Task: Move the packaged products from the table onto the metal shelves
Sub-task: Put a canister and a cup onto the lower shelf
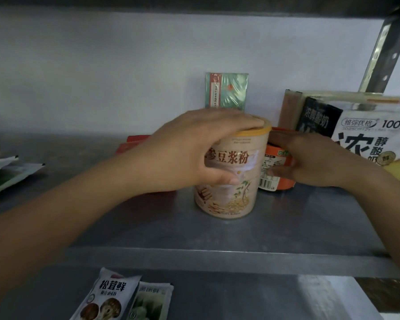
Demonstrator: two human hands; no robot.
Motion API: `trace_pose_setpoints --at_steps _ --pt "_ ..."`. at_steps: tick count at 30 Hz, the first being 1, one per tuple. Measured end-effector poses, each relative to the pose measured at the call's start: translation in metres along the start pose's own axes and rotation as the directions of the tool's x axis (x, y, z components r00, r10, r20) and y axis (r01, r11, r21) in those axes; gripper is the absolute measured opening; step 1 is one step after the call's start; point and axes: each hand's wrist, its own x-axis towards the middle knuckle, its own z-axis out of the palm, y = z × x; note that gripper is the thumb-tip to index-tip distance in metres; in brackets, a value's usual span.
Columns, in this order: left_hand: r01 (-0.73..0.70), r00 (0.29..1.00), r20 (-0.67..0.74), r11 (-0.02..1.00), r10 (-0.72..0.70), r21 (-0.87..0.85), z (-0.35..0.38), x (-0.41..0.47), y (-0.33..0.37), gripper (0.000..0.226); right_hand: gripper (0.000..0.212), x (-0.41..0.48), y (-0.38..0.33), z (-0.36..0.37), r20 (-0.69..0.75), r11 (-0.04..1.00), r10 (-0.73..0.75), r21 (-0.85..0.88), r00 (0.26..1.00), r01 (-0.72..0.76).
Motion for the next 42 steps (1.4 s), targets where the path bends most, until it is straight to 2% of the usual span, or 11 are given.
trace_pose_setpoints --at_steps 12,17,21,33,38,42 --pt "0.172 0.985 -0.032 0.984 -0.171 0.044 0.017 0.023 -0.057 0.084 0.076 0.033 0.01 0.012 0.076 0.994 0.081 -0.084 0.994 -0.074" --pt "0.222 0.975 -0.045 0.968 -0.218 0.119 0.024 0.034 -0.074 0.082 0.073 0.047 0.013 0.016 0.079 0.989 0.118 -0.094 0.99 -0.11" --pt "0.241 0.97 -0.063 0.952 -0.233 0.191 0.03 0.04 -0.075 0.081 0.07 0.056 0.012 0.018 0.08 0.983 0.152 -0.117 0.985 -0.142" --pt "0.27 0.962 -0.108 0.932 -0.25 0.242 0.046 0.056 -0.075 0.079 0.073 0.067 0.001 0.014 0.13 0.957 0.27 -0.145 0.954 -0.251" --pt "0.291 0.957 -0.064 0.914 -0.284 0.284 0.05 0.062 -0.071 0.08 0.075 0.067 -0.001 0.014 0.133 0.954 0.292 -0.107 0.947 -0.279" --pt "0.294 0.946 0.042 0.904 -0.322 0.311 0.042 0.061 -0.066 0.087 0.084 0.06 0.0 0.013 0.113 0.958 0.281 -0.088 0.953 -0.272"
